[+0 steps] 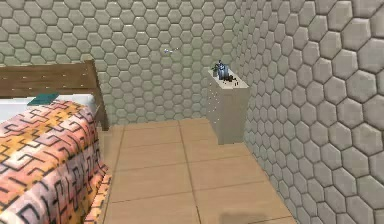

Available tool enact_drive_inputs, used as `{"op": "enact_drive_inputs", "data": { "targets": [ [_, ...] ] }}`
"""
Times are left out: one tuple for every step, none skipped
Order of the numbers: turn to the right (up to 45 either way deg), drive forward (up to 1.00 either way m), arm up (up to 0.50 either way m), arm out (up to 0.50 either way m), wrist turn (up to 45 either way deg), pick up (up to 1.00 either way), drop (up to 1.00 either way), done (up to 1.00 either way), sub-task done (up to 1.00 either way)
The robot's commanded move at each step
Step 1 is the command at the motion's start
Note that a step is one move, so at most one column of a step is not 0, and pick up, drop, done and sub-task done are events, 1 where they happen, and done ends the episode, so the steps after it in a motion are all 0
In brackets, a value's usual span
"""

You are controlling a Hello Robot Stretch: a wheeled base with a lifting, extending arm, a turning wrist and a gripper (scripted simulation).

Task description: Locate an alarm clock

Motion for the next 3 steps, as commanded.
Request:
{"op": "enact_drive_inputs", "data": {
  "targets": [
    [0.0, 1.00, 0.00, 0.00, 0.0, 0.00, 0.00, 0.00, 0.00],
    [-9.0, 0.00, 0.00, 0.00, 0.0, 0.00, 0.00, 0.00, 0.00],
    [0.0, 0.35, 0.00, 0.00, 0.0, 0.00, 0.00, 0.00, 0.00]
  ]
}}
